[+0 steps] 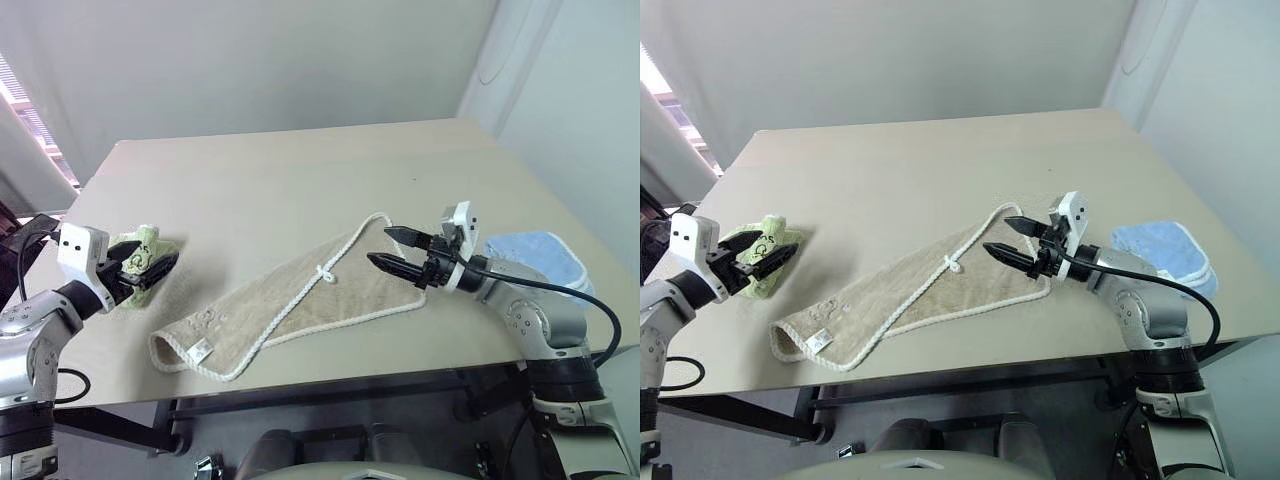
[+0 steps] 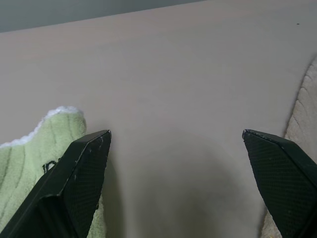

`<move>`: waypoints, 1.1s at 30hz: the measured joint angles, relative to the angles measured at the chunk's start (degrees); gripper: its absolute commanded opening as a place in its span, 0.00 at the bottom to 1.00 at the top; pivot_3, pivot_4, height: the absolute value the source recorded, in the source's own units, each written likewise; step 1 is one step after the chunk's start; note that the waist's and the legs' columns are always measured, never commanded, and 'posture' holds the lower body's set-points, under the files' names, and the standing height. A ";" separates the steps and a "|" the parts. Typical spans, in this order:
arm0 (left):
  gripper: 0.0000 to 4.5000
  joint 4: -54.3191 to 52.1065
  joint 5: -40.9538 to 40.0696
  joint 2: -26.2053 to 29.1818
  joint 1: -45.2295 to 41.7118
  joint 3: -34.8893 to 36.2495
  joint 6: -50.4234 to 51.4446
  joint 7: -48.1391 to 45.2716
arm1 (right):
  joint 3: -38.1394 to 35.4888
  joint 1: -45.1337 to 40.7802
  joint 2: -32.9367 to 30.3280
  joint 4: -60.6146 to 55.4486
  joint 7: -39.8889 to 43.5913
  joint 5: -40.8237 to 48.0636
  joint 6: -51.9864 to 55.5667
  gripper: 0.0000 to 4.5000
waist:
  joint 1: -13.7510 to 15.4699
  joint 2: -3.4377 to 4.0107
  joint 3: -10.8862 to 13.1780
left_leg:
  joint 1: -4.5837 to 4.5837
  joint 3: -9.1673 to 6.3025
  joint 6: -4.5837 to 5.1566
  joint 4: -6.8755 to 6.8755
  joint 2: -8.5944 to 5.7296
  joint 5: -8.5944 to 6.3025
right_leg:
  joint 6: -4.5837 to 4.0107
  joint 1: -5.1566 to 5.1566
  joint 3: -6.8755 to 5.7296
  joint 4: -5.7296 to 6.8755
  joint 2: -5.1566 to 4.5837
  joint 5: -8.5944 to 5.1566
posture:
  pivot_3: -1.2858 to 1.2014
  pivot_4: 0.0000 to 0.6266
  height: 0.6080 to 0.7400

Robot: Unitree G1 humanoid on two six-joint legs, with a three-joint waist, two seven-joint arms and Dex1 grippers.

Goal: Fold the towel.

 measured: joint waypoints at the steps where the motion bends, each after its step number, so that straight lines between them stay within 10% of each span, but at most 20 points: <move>1: 0.99 0.00 0.00 0.00 -0.01 -0.13 0.01 -0.26 | -0.34 -0.04 0.70 0.00 -0.70 0.80 0.61 0.92 | -0.09 0.00 0.00 | 0.00 -0.01 0.00 0.00 0.01 0.00 | 0.00 0.00 0.00 0.01 0.01 0.00 | 0.52 0.00 1.00; 33: 0.99 -13.49 -2.66 1.35 8.72 -7.21 1.54 -11.59 | 0.22 -3.00 -1.75 8.17 -3.80 -4.52 1.40 0.92 | -0.39 0.01 0.01 | 0.00 0.11 0.01 0.00 0.01 0.00 | -0.03 -0.09 0.09 0.12 0.02 -0.02 | 0.52 0.00 1.00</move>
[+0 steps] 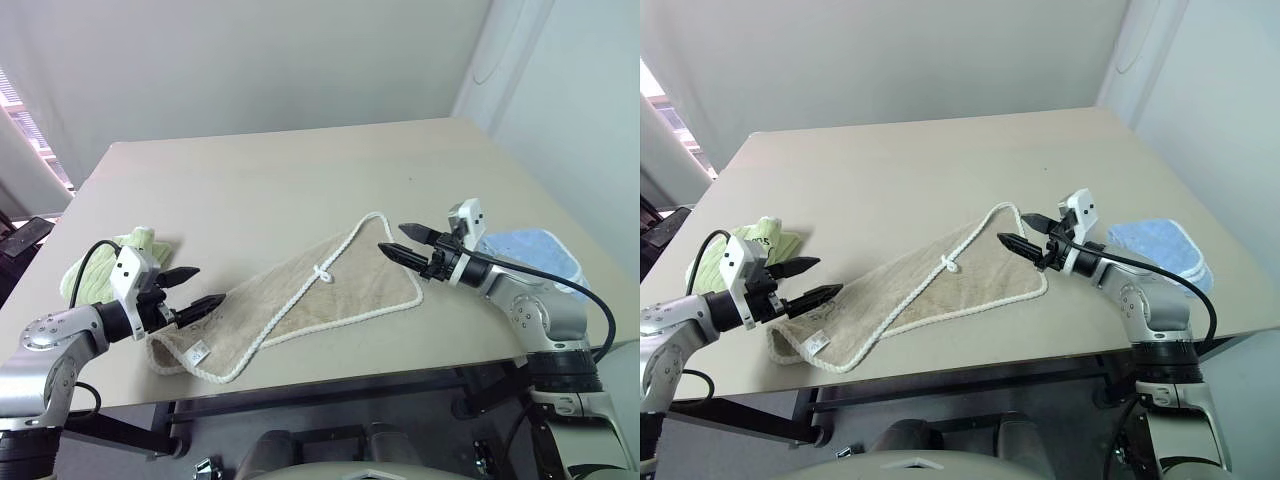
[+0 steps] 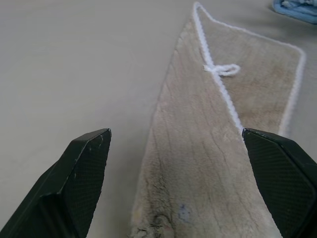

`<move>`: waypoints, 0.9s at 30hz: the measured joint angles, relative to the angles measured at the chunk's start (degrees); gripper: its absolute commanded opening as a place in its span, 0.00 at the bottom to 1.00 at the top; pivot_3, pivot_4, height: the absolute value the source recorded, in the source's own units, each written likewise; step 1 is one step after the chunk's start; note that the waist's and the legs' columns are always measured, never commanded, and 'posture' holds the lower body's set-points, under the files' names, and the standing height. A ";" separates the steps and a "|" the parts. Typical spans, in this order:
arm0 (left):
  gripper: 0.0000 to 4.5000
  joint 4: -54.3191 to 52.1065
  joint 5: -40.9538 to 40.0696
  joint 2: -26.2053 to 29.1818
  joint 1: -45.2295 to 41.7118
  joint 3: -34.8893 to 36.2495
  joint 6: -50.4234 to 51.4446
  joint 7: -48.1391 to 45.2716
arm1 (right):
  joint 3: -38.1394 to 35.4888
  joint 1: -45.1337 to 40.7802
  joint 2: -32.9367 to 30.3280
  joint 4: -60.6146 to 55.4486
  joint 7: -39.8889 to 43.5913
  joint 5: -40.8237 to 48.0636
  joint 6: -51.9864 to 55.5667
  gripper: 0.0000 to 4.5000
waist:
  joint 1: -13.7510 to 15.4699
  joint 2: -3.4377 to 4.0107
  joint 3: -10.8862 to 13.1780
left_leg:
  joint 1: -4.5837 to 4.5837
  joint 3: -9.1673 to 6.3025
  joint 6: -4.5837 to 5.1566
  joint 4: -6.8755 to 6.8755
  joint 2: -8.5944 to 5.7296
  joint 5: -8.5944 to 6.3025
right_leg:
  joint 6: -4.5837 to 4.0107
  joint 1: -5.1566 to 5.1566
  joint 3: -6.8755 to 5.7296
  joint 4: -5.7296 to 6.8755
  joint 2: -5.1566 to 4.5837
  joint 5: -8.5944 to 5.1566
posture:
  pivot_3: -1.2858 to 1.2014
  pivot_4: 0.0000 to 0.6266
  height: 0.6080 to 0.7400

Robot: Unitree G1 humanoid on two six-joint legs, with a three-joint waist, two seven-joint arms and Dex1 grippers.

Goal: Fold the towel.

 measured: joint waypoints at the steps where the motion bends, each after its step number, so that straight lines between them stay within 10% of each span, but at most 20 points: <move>1: 0.99 -0.96 -0.06 -0.06 0.70 -0.26 0.13 -0.06 | 0.62 -0.83 -0.14 1.40 -0.31 -0.91 0.62 0.92 | -0.02 0.00 0.00 | 0.00 0.03 0.00 0.00 0.00 0.00 | 0.00 -0.01 0.03 0.02 0.00 0.00 | 0.52 0.00 1.00; 17: 0.99 -7.20 0.08 -4.10 3.94 -4.29 1.45 6.06 | 4.76 -33.06 15.28 60.32 -16.66 -20.13 -23.36 0.92 | -0.49 0.04 0.04 | 0.09 -0.03 -0.09 0.19 0.01 0.06 | -0.18 -0.12 0.07 0.59 0.12 -0.02 | 0.52 0.00 1.00; 27: 0.99 -9.38 0.19 -4.87 5.90 -4.16 1.41 9.68 | 2.05 -36.74 19.55 70.99 -28.06 -23.90 -26.40 0.92 | -1.63 0.07 0.05 | 0.10 -0.03 -0.10 0.13 -0.01 0.07 | -0.19 -0.16 0.09 0.65 0.12 -0.02 | 0.52 0.00 1.00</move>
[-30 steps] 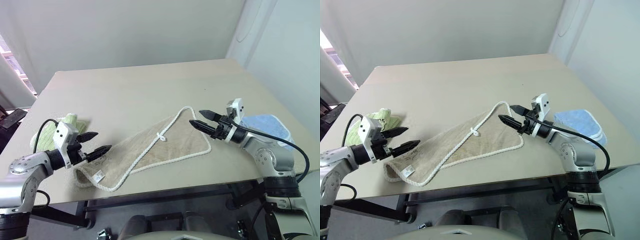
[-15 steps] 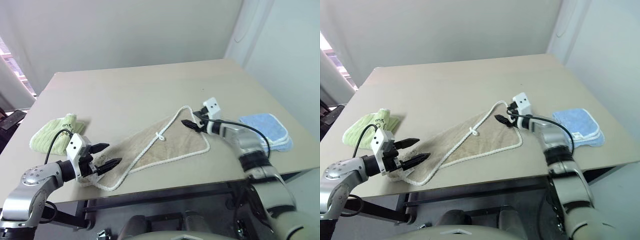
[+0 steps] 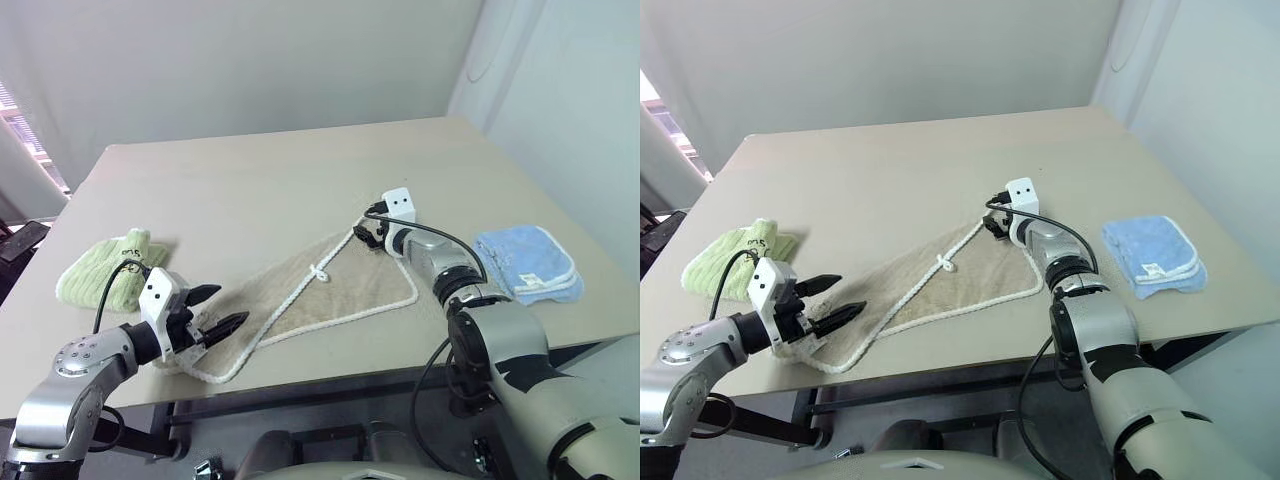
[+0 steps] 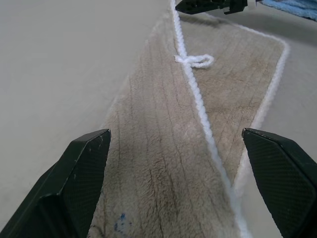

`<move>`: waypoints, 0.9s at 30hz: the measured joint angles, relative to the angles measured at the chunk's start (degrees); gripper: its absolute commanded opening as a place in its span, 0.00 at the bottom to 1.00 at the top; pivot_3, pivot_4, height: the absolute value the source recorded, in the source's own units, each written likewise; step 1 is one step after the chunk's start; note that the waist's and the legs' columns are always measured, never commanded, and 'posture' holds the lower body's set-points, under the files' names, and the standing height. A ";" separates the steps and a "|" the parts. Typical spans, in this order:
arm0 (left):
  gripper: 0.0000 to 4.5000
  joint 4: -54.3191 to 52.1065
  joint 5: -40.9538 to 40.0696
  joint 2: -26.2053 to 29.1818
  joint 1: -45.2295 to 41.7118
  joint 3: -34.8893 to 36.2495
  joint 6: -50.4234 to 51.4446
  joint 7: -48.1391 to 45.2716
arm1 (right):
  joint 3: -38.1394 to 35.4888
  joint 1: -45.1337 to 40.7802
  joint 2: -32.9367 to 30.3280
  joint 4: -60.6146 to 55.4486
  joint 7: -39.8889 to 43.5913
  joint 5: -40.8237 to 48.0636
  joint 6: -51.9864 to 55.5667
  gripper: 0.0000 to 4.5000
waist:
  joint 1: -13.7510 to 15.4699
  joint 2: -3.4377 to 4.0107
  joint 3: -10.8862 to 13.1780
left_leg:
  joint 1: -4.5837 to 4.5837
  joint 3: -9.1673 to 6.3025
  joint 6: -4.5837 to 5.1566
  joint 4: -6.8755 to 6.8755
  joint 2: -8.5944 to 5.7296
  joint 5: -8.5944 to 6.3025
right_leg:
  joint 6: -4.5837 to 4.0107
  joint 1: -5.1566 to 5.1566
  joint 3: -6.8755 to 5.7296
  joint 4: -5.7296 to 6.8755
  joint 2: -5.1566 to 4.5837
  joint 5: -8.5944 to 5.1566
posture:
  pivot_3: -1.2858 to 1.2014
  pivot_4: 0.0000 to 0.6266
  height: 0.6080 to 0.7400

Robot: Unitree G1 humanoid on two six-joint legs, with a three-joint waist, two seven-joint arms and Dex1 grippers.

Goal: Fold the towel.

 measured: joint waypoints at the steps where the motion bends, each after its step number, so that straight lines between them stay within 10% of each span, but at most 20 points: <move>1: 0.99 -0.33 0.01 -0.10 0.14 0.00 -0.02 0.35 | -0.29 -0.40 0.36 0.48 -1.08 -0.20 1.33 0.92 | -0.12 0.00 0.00 | 0.01 -0.01 -0.01 0.01 0.00 0.01 | 0.00 0.00 0.00 0.01 0.01 0.00 | 0.52 0.00 1.00; 7: 1.00 -1.34 -0.04 -0.34 0.96 0.08 -0.01 1.83 | -1.35 -0.46 1.39 1.02 -3.31 -1.94 3.09 0.88 | -0.44 0.02 0.01 | 0.03 -0.03 0.00 0.01 0.02 0.01 | -0.01 0.00 0.00 0.05 0.07 0.00 | 0.52 0.00 1.00; 19: 1.00 -1.81 0.00 0.36 0.73 0.30 -0.07 2.42 | 1.23 -0.83 1.25 -0.43 -2.96 -6.81 6.36 0.01 | -0.61 0.03 0.00 | 0.07 -0.05 0.00 0.11 0.01 0.01 | -0.02 0.09 -0.01 0.05 0.07 -0.01 | 0.52 0.00 1.00; 27: 1.00 -0.05 0.84 1.45 -0.58 0.24 -0.47 0.91 | 1.03 0.18 -2.57 -8.82 4.95 -5.45 20.11 0.01 | 0.14 0.03 0.00 | 0.03 -0.09 0.00 0.15 -0.03 0.01 | -0.02 0.15 -0.04 -0.01 0.02 -0.02 | 0.52 0.00 1.00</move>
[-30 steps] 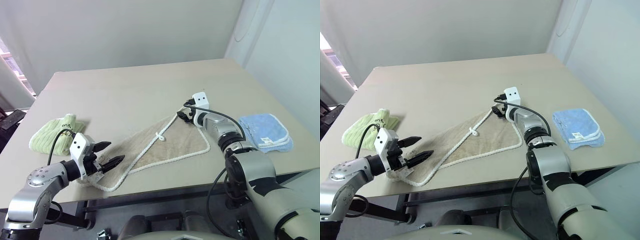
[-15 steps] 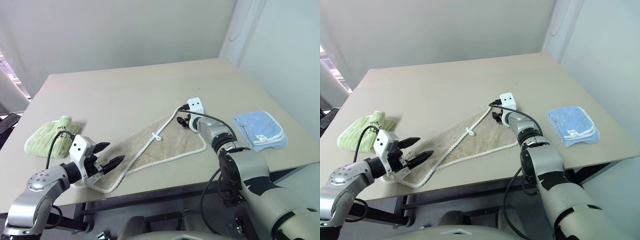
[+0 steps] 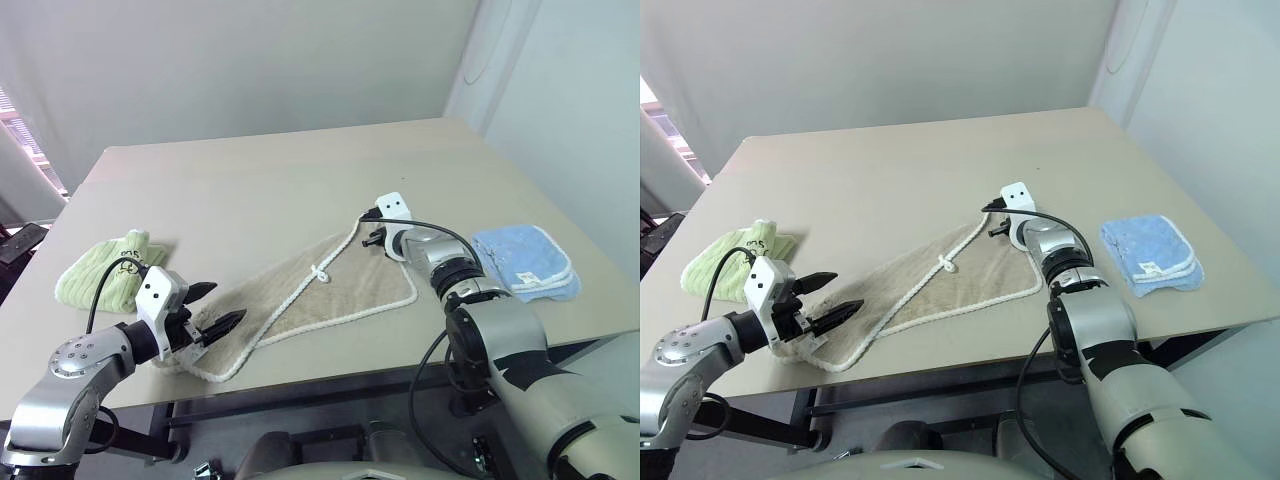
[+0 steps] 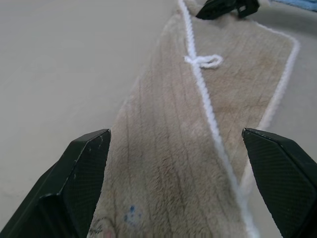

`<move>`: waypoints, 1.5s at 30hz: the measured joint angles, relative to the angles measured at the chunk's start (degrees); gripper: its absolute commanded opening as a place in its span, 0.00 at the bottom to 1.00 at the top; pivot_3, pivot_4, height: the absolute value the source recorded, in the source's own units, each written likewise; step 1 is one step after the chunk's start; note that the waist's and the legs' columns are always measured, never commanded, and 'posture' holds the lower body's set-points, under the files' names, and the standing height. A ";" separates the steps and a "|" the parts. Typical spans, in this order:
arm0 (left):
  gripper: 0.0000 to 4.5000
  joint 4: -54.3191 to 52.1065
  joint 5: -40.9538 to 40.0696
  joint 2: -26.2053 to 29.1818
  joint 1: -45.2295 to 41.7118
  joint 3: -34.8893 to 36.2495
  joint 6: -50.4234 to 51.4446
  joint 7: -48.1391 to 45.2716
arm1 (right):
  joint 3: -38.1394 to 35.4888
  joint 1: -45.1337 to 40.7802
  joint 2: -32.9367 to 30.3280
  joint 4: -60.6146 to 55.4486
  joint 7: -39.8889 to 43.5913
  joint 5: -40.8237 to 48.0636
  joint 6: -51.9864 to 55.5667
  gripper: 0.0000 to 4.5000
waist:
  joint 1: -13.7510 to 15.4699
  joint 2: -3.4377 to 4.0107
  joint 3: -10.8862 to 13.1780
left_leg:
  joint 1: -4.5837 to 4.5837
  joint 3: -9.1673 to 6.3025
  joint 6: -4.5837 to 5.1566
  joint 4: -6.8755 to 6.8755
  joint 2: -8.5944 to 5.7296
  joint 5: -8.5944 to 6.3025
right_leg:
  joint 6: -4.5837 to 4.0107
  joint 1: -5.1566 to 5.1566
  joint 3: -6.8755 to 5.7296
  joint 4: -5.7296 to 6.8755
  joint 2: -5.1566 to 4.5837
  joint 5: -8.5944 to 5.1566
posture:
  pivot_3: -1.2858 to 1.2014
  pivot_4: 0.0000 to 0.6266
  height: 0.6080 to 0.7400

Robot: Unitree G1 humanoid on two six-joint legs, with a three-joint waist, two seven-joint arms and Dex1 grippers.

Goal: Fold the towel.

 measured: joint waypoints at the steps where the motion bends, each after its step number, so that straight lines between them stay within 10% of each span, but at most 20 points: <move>1: 1.00 0.18 0.12 0.06 -0.22 -0.02 -0.02 -0.15 | -0.13 0.65 -0.67 -2.11 1.69 0.69 2.68 0.01 | 0.01 0.00 0.00 | -0.01 0.00 0.00 0.00 0.00 0.00 | 0.00 0.00 0.00 -0.01 0.00 0.00 | 0.52 0.00 1.00; 13: 1.00 4.57 1.70 0.52 -3.26 -0.54 -1.41 -3.51 | -0.78 20.97 -6.13 -45.22 5.27 6.14 29.11 0.01 | 0.43 0.01 -0.01 | -0.09 0.00 0.00 -0.09 -0.01 -0.01 | 0.06 -0.09 -0.04 -0.06 -0.06 -0.05 | 0.52 0.00 1.00; 19: 1.00 7.03 2.65 0.77 -4.92 -0.89 -2.31 -4.96 | -1.21 25.16 -9.78 -56.14 5.18 9.28 39.03 0.47 | 0.27 0.01 -0.01 | -0.10 0.03 0.00 -0.09 0.02 -0.01 | 0.28 -0.13 -0.04 -0.06 -0.05 -0.18 | 0.52 0.00 1.00; 45: 1.00 9.55 4.12 0.48 -6.52 -2.49 -2.88 -6.22 | -1.76 15.73 -6.67 -22.34 2.24 5.60 2.40 0.54 | -0.32 -0.01 0.02 | -0.07 0.06 0.01 -0.09 0.06 0.00 | 0.06 -0.11 0.00 -0.06 0.01 -0.04 | 0.52 0.00 1.00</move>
